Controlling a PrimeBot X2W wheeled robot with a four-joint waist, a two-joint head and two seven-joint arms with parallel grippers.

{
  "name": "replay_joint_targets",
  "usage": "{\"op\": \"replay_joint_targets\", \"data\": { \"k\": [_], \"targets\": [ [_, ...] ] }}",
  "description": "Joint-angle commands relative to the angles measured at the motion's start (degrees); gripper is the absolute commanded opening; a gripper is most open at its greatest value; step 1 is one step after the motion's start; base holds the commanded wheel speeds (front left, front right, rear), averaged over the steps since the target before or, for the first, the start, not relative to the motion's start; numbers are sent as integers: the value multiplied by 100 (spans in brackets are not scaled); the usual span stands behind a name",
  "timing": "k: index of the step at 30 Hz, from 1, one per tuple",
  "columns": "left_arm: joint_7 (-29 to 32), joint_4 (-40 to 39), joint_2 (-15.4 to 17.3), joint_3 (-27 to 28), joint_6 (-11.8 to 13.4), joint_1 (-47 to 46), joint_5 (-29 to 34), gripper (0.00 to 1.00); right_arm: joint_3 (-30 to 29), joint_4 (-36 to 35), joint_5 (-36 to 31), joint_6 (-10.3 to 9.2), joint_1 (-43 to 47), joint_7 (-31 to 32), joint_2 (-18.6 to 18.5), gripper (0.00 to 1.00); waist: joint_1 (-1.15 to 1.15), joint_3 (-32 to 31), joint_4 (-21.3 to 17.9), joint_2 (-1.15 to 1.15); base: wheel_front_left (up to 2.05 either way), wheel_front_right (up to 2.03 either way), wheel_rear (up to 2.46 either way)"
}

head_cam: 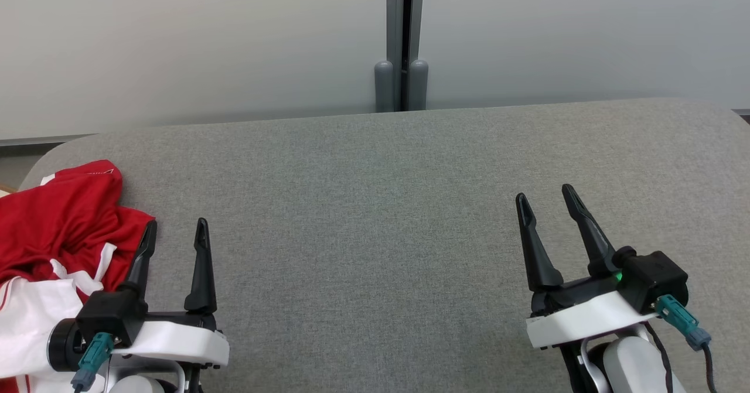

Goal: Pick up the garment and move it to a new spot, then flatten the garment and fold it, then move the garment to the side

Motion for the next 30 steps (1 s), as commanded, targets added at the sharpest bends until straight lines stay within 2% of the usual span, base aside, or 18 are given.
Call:
{"op": "replay_joint_targets", "data": {
  "k": [1,15,30],
  "targets": [
    [-38,1,27,1,37,-75,146,100,38,10,-139,0,-65,-54,-14,100,0,-4,2,0,0,0,0],
    [-174,24,22,-11,68,-72,672,100,138,54,-618,0,-96,-192,-18,100,0,-29,19,0,0,0,0],
    [-168,65,14,3,97,-73,594,100,46,194,-474,0,-103,-186,-17,100,0,-54,11,0,0,0,0]
  ]
}}
